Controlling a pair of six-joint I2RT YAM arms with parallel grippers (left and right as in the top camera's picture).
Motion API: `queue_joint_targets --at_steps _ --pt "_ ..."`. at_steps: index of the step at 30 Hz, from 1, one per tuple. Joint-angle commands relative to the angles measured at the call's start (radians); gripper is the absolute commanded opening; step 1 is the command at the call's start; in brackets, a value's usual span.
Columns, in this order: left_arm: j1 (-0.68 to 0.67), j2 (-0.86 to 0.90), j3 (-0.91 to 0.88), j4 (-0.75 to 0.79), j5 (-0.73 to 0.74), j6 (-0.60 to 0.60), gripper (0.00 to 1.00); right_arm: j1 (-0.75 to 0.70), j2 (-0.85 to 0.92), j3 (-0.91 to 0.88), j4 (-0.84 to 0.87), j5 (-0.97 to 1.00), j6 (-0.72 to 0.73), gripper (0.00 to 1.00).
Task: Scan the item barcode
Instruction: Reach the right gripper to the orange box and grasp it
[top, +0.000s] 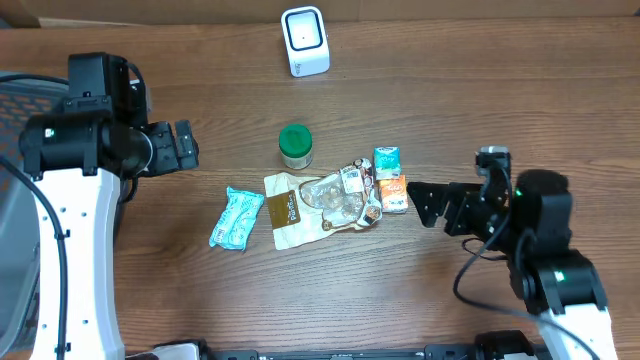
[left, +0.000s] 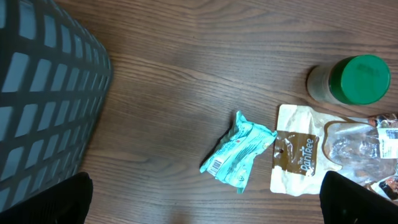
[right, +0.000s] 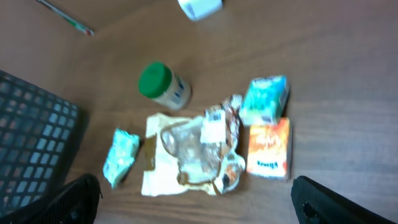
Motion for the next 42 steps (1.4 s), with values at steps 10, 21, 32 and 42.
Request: queue_joint_targets --at_steps 10,21,32,42 --pt "0.005 0.032 0.008 0.002 0.009 0.008 1.0 0.005 0.388 0.022 0.125 -0.019 -0.011 0.61" --pt "0.005 0.032 0.008 0.002 0.01 0.008 1.0 0.005 0.66 0.022 0.207 0.0 -0.011 0.48" --pt "0.005 0.032 0.008 0.002 0.01 0.008 0.99 0.005 0.725 0.02 0.224 -0.001 -0.011 0.46" --pt "0.005 0.032 0.008 0.002 0.009 0.008 1.0 0.006 0.727 -0.011 0.294 -0.001 0.005 0.45"
